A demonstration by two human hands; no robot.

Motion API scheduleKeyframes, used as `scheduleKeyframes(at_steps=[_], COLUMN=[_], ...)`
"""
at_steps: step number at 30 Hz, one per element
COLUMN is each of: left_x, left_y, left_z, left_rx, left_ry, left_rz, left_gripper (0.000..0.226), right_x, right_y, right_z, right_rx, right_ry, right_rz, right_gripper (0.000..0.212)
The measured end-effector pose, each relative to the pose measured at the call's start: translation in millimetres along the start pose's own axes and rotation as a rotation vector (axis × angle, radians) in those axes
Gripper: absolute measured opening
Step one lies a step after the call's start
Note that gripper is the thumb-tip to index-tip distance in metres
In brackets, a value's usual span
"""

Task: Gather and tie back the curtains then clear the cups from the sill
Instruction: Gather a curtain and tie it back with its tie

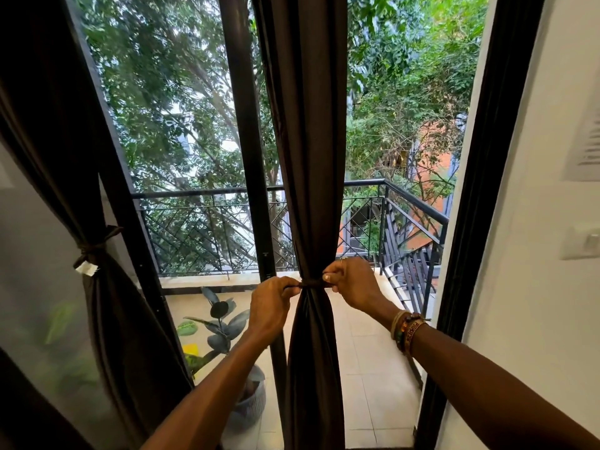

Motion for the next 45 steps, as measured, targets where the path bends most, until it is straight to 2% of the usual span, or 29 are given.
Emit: scheduleKeyframes(at_steps=[9,12,14,16,17,18,20,21,23,24,26,29,31,35,37,40,42,44,45], left_x=[9.6,10.8,11.6,13.4,13.2,13.7,16.5,18.9,24.5,27.4,36.3,56.6,63.1,55.1,53.5,54.0,53.8,51.6,48.2], left_y=[7.9,5.6,4.1,-1.4,-7.2,-14.0,-27.9,-34.8,-44.5,-49.4,-55.1,-58.5,-55.0,-49.7,-52.2,-60.0,-62.9,-66.3,-67.7], left_z=[27.4,30.9,32.5,37.2,42.2,48.0,55.8,57.2,52.1,49.1,43.7,45.2,44.6,45.3,48.9,44.0,42.2,44.7,47.6], left_rx=[0.052,0.014,0.037,0.077,0.109,0.166,0.324,0.426,0.561,0.578,0.539,0.483,0.380,0.225,0.197,0.174,0.163,0.256,0.397], left_ry=[0.086,0.078,0.108,0.150,0.183,0.230,0.375,0.460,0.600,0.625,0.648,0.691,0.684,0.647,0.665,0.626,0.607,0.624,0.664], left_rz=[-0.025,-0.027,-0.034,0.000,0.048,0.115,0.266,0.326,0.376,0.363,0.271,0.072,0.002,0.042,0.091,0.146,0.185,0.290,0.342], left_gripper=[0.008,0.007,0.008,0.009,0.011,0.017,0.049,0.073,0.114,0.120,0.098,0.072,0.058,0.052,0.052,0.049,0.059,0.089,0.104], right_x=[12.1,16.1,18.0,17.2,16.6,11.4,-3.8,-10.7,-15.4,-15.4,-18.0,-26.9,-31.9,-26.5,-22.0,-20.4,-15.5,-6.0,-0.2], right_y=[-2.9,-7.0,-6.6,-3.4,1.5,9.8,42.5,50.8,45.1,38.6,32.2,30.2,30.5,26.3,13.5,4.9,4.5,0.5,-5.6], right_z=[-20.9,-29.7,-26.8,-17.0,-8.8,-3.2,6.8,14.9,41.0,52.3,64.2,68.0,66.6,60.4,55.8,59.2,61.2,56.8,51.4], right_rx=[-0.081,-0.209,-0.251,-0.125,-0.087,-0.077,-0.135,-0.204,-0.365,-0.391,-0.395,-0.335,-0.246,-0.309,-0.410,-0.406,-0.492,-0.540,-0.508], right_ry=[-0.084,-0.167,-0.168,-0.052,0.013,0.043,-0.010,-0.007,0.056,0.085,0.101,0.082,0.079,0.073,0.041,0.060,0.049,0.054,0.058], right_rz=[0.001,0.031,0.092,0.264,0.349,0.359,0.149,0.120,0.281,0.362,0.358,0.202,0.116,0.016,0.117,0.195,0.199,0.255,0.320], right_gripper=[0.012,0.017,0.014,0.008,0.014,0.035,0.078,0.085,0.066,0.054,0.044,0.045,0.044,0.043,0.046,0.050,0.050,0.048,0.047])
Point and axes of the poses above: each hand's wrist, its own x-axis away from the middle knuckle, its own y-axis out of the back of the hand, z = x × y, the point moved 7 cm from there along -x, towards the middle knuckle, and after that the axes turned 10 degrees about x, right-handed, at the moved point
